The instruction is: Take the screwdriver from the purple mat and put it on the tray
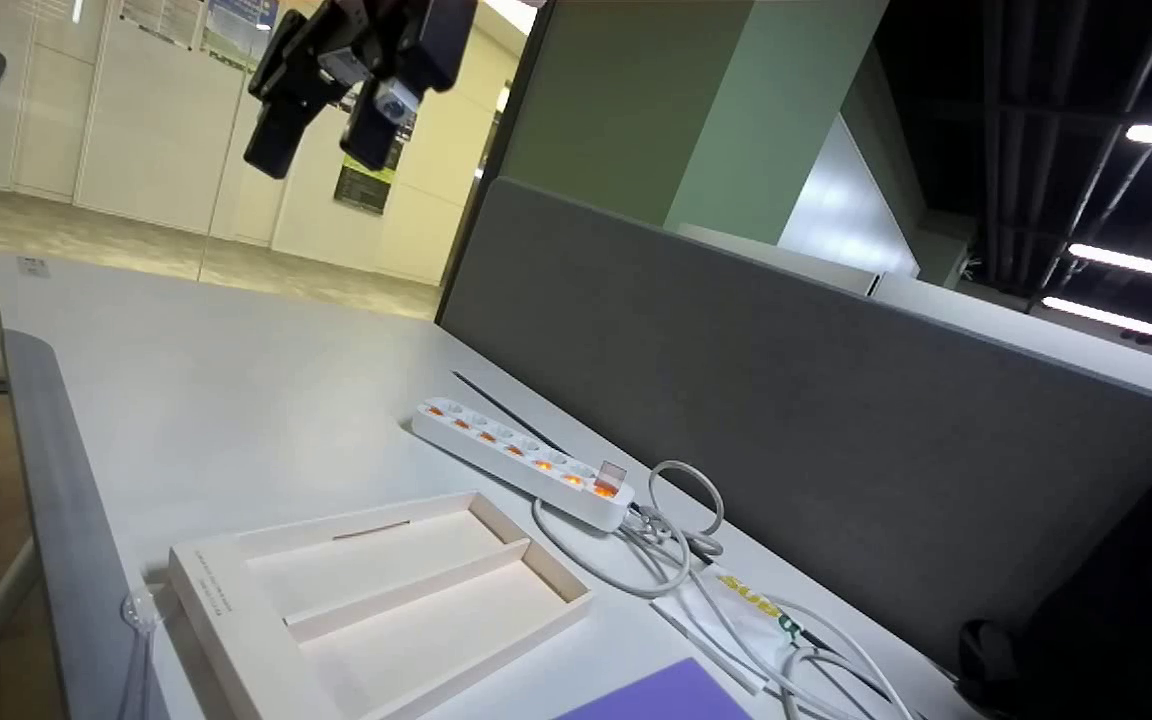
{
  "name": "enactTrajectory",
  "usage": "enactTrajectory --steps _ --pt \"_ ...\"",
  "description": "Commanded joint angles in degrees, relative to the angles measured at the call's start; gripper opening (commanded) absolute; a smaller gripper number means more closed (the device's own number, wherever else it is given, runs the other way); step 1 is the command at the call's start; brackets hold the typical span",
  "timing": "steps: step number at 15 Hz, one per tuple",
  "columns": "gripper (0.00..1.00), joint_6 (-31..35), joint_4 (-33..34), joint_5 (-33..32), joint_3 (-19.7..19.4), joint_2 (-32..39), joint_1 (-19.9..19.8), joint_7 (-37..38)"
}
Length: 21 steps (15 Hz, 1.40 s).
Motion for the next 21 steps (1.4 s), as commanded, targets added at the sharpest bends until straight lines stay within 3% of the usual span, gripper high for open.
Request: enactTrajectory --steps 1,8,12,21 --pt "1.0 -0.14 0.1 -0.73 -1.7 0.32 1.8 0.72" --pt "1.0 -0.14 0.1 -0.73 -1.7 0.32 1.8 0.72" --pt "1.0 3.73 -1.1 -2.62 -2.1 1.05 -0.28 5.88" --pt "1.0 19.9 -4.55 -11.27 -4.22 5.98 -7.69 16.83"
